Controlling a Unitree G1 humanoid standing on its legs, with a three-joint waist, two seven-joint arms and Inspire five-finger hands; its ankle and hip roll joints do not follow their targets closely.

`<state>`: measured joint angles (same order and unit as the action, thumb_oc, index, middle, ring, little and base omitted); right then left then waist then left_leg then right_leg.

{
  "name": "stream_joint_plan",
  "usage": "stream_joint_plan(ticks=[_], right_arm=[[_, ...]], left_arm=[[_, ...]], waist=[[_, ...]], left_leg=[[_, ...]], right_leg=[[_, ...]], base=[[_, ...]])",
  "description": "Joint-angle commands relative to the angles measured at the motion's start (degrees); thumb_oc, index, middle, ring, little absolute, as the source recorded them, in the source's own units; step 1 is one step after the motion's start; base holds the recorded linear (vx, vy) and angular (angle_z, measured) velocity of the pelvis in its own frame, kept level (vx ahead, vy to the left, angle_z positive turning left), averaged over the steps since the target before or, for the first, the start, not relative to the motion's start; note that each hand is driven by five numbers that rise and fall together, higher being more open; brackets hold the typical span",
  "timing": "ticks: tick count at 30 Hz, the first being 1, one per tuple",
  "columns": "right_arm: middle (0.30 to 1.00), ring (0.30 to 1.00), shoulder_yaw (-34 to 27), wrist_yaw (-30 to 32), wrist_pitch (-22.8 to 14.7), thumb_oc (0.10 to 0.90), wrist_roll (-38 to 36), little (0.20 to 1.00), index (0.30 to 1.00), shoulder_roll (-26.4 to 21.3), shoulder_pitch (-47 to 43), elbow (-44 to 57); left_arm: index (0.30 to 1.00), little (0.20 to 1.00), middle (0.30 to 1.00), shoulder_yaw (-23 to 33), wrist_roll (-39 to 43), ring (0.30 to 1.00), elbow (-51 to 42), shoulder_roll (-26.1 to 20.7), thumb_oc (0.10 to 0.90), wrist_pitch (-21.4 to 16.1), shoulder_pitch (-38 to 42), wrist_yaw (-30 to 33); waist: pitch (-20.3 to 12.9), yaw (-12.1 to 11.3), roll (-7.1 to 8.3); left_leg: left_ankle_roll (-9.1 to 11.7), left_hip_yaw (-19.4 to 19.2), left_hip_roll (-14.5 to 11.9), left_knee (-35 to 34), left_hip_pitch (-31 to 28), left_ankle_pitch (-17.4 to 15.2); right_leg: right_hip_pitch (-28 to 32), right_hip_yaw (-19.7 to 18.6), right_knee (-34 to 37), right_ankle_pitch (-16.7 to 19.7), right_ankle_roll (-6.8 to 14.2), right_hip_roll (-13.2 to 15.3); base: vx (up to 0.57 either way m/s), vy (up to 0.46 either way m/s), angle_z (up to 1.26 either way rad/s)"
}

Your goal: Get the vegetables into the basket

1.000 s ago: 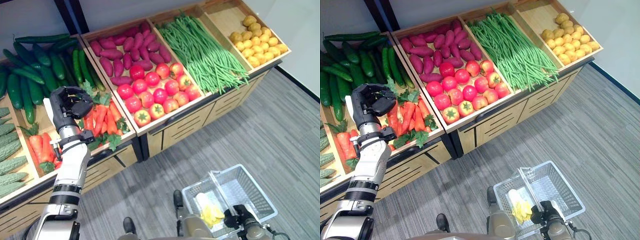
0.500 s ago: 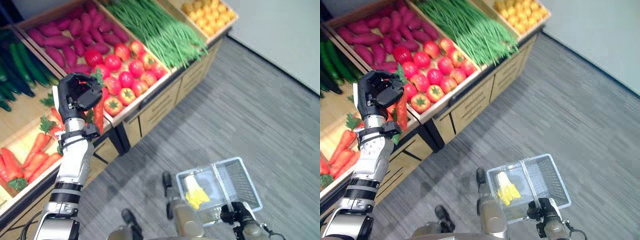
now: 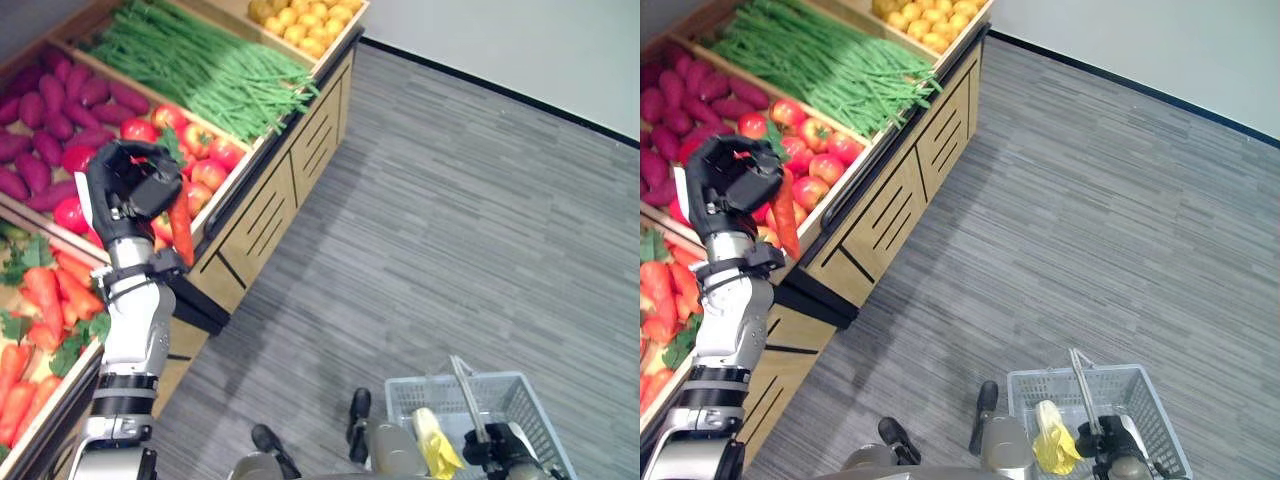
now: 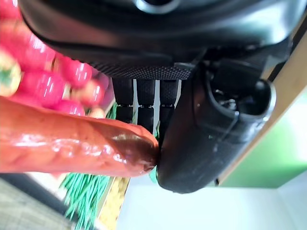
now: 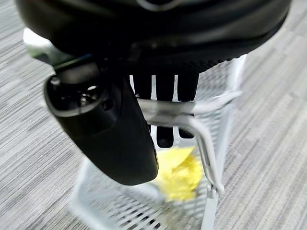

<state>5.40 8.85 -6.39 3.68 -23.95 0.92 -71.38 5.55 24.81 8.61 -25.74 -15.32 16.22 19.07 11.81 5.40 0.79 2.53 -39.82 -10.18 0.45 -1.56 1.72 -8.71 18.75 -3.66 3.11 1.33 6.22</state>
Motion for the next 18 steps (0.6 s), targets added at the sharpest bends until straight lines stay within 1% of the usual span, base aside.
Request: stream_joint_plan(ticks=[1, 2, 4, 5, 6, 8, 9, 10, 11, 12, 13, 14, 15, 16, 17, 18], right_arm=[[0.3, 0.3, -0.51, 2.31, -2.22, 0.4, -0.33, 0.3, 0.3, -3.22, -0.45, -0.12], [0.3, 0.3, -0.78, 2.34, -2.35, 0.4, -0.53, 0.3, 0.3, -3.89, 0.0, 0.65], [0.3, 0.3, -1.11, 2.64, -2.31, 0.4, -0.81, 0.3, 0.3, -4.51, 0.13, 0.62], [0.3, 0.3, -1.18, 2.64, -2.3, 0.4, -0.82, 0.3, 0.3, -4.56, 0.13, 0.62], [0.3, 0.3, -1.44, 2.76, -2.28, 0.4, -1.1, 0.3, 0.3, -4.81, 0.16, 0.5], [0.3, 0.3, -1.52, 3.02, -2.43, 0.4, -1.45, 0.3, 0.3, -5.14, -0.15, 0.37], [0.3, 0.3, -1.55, 3.14, -2.64, 0.4, -1.62, 0.3, 0.3, -5.52, -0.39, 0.43], [0.3, 0.3, -1.56, 3.14, -2.64, 0.4, -1.62, 0.3, 0.3, -5.53, -0.41, 0.42], [0.3, 0.3, -1.01, 3.19, -2.92, 0.4, -1.8, 0.3, 0.3, -6.16, -1.52, 0.44], [0.3, 0.3, -0.62, 3.17, -3.08, 0.4, -1.88, 0.3, 0.3, -6.45, -2.03, 0.3], [0.3, 0.3, -0.42, 3.21, -3.3, 0.4, -2.11, 0.3, 0.3, -6.6, -2.5, 0.16], [0.3, 0.3, 0.48, 3.28, -3.42, 0.4, -2.11, 0.3, 0.3, -6.81, -3.33, -0.27], [0.3, 0.3, 0.65, 3.4, -3.54, 0.4, -2.15, 0.3, 0.3, -7.12, -3.71, -0.5], [0.3, 0.3, 0.9, 3.06, -3.64, 0.4, -2.11, 0.3, 0.3, -6.96, -3.63, -0.32], [0.3, 0.3, 0.53, 2.99, -3.64, 0.4, -2.29, 0.3, 0.3, -6.96, -3.35, -0.5], [0.3, 0.3, 0.53, 2.99, -3.64, 0.4, -2.29, 0.3, 0.3, -6.96, -3.34, -0.5]], left_arm=[[0.3, 0.3, 0.3, -0.65, 0.39, 0.3, -8.12, -3.5, 0.4, -6.59, 4.14, -1.46], [0.3, 0.3, 0.3, -1.22, 1.24, 0.3, -8.21, -2.76, 0.4, -6.67, 4.47, -1.6], [0.3, 0.3, 0.3, -2.52, 1.62, 0.3, -8.4, -2.13, 0.4, -6.59, 5.26, -1.69], [0.3, 0.3, 0.3, -2.57, 1.63, 0.3, -8.37, -2.07, 0.4, -6.59, 5.34, -1.69], [0.3, 0.3, 0.3, -2.86, 2.26, 0.3, -8.15, -1.55, 0.4, -6.53, 5.56, -1.91], [0.3, 0.3, 0.3, -3.14, 3.25, 0.3, -8.12, -1.0, 0.4, -6.79, 5.58, -2.28], [0.3, 0.3, 0.3, -3.34, 3.31, 0.3, -8.24, -0.78, 0.4, -7.01, 5.8, -2.36], [0.3, 0.3, 0.3, -3.35, 3.31, 0.3, -8.22, -0.77, 0.4, -7.02, 5.82, -2.36], [0.3, 0.3, 0.3, -3.17, 2.77, 0.3, -9.43, -0.67, 0.4, -7.19, 5.71, -2.5], [0.3, 0.3, 0.3, -2.92, 2.2, 0.3, -9.91, -0.62, 0.4, -7.23, 5.14, -2.33], [0.3, 0.3, 0.3, -2.24, 1.53, 0.3, -10.22, -0.66, 0.4, -7.34, 4.4, -1.8], [0.3, 0.3, 0.3, -1.71, 0.83, 0.3, -9.93, -0.57, 0.4, -7.68, 3.84, -1.01], [0.3, 0.3, 0.3, -2.06, 0.5, 0.3, -9.64, -0.91, 0.4, -7.91, 4.08, -0.57], [0.3, 0.3, 0.3, -2.55, 0.77, 0.3, -9.87, -1.37, 0.4, -8.17, 4.43, -0.52], [0.3, 0.3, 0.3, -3.06, 1.08, 0.3, -10.0, -1.35, 0.4, -8.28, 4.68, -1.06], [0.3, 0.3, 0.3, -3.06, 1.08, 0.3, -10.0, -1.35, 0.4, -8.28, 4.68, -1.06]], waist=[[-3.79, 0.29, 1.47], [-3.54, 0.83, 0.89], [-3.19, 1.19, 0.24], [-3.16, 1.17, 0.16], [-2.98, 1.24, -0.05], [-2.65, 1.22, -0.13], [-2.09, 0.81, 0.03], [-2.09, 0.86, -0.02], [-0.94, -0.65, 0.47], [-1.11, -1.39, 0.58], [-1.12, -2.3, 0.73], [-0.99, -3.49, 0.77], [-1.07, -3.61, 0.71], [-1.37, -2.86, 0.4], [-1.41, -2.59, 0.27], [-1.41, -2.6, 0.27]], left_leg=[[3.68, 1.34, -0.57, 0.85, 4.54, 2.18], [4.42, 1.57, -1.26, 0.74, 4.93, 3.38], [5.12, 1.93, -2.04, 0.92, 5.45, 4.32], [5.19, 2.0, -2.14, 0.99, 5.5, 4.36], [5.7, 2.42, -2.56, 1.34, 5.86, 4.9], [6.69, 4.02, -3.43, 3.38, 6.78, 5.31], [7.5, 6.63, -3.84, 6.04, 7.97, 5.76], [7.52, 6.73, -3.94, 6.22, 8.09, 5.69], [6.61, 16.06, -2.07, 8.61, 10.69, 5.78], [5.59, 23.02, 0.27, 7.23, 11.77, 4.44], [4.76, 29.28, 1.72, 5.65, 12.36, 2.85], [4.36, 37.32, 2.48, 3.62, 13.35, 2.76], [4.37, 39.17, 2.81, 2.91, 13.92, 3.28], [3.8, 37.51, 3.08, 2.79, 13.51, 3.06], [3.45, 36.54, 3.3, 3.05, 13.3, 2.59], [3.45, 36.53, 3.3, 3.05, 13.3, 2.59]], right_leg=[[3.26, -1.91, -1.93, -4.53, 6.28, 3.61], [3.01, -2.08, -2.13, -4.9, 5.83, 3.05], [2.93, -2.38, -2.44, -5.56, 5.13, 2.32], [2.93, -2.32, -2.46, -5.6, 5.05, 2.26], [3.16, -2.39, -2.17, -5.75, 4.72, 1.89], [3.83, -3.06, -1.19, -5.84, 4.15, 1.21], [4.06, -3.65, -1.02, -5.86, 3.76, 0.88], [4.07, -3.58, -0.99, -5.87, 3.73, 0.83], [3.25, -5.28, -0.62, -4.73, 2.91, 0.49], [2.7, -6.73, -0.45, -4.3, 3.07, 0.4], [2.23, -8.94, -0.69, -4.11, 3.25, 0.27], [1.49, -12.36, -1.22, -3.79, 3.57, -0.16], [1.02, -13.29, -1.43, -3.57, 3.79, -0.27], [0.43, -13.72, -2.25, -3.65, 4.09, 0.1], [0.2, -13.99, -2.75, -3.89, 4.18, 0.56], [0.2, -14.0, -2.75, -3.89, 4.18, 0.56]], base=[[-0.02, -0.239, -0.13], [-0.02, -0.193, -0.1], [-0.02, -0.153, -0.03], [-0.01, -0.117, 0.04], [0.0, -0.124, 0.03], [0.0, -0.18, 0.06], [-0.01, -0.121, 0.09], [-0.11, -0.103, 0.05], [-0.1, -0.034, -0.11], [-0.08, -0.025, -0.33], [0.06, 0.065, -0.61], [0.08, 0.084, -0.82], [0.09, 0.187, -1.29], [0.05, 0.213, -1.31], [0.04, 0.181, -1.04], [0.04, 0.237, -0.38]])
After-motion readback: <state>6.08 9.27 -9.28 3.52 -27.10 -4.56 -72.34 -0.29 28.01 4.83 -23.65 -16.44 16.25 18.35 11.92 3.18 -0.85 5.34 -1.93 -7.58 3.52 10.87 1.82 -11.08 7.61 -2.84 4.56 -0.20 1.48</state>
